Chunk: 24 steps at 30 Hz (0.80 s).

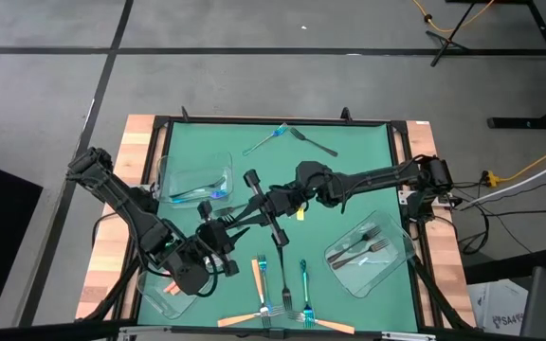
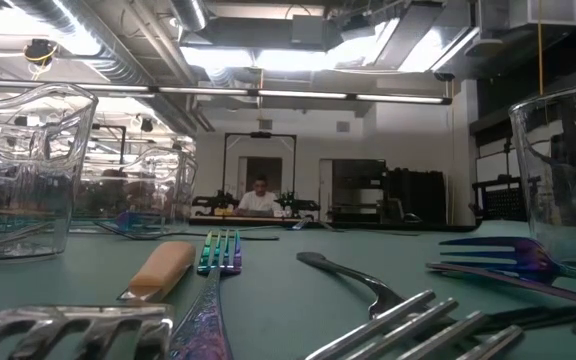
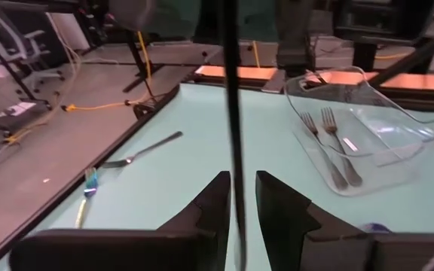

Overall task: Sort silverware by color (type)
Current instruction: Put the black fork into the bottom right transparent bin

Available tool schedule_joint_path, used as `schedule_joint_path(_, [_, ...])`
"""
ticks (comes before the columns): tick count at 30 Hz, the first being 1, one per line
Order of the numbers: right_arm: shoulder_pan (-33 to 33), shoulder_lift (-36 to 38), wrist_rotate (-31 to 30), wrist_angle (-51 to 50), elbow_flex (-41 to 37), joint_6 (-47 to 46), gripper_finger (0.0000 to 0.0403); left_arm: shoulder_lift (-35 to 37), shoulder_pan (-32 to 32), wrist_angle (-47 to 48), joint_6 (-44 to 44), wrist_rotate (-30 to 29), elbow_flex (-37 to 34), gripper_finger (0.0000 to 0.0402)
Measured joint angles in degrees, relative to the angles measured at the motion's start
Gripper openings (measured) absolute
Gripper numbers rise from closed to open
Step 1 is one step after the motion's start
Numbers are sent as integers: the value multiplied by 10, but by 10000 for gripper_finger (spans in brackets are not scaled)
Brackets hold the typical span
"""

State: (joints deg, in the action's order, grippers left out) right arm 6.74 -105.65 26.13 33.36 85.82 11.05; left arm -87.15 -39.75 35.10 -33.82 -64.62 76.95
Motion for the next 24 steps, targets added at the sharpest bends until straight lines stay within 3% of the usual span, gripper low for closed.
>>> schedule_joint_path(12, [0,0,0,13,0,0,0,0,-12,-2,26,-37,0,56])
schedule_joint_path(19, [0,0,5,13,0,0,0,0,-13,-3,28,-39,0,9])
schedule_joint_path(24, [0,0,4,12,0,0,0,0,-13,-3,27,-36,0,7])
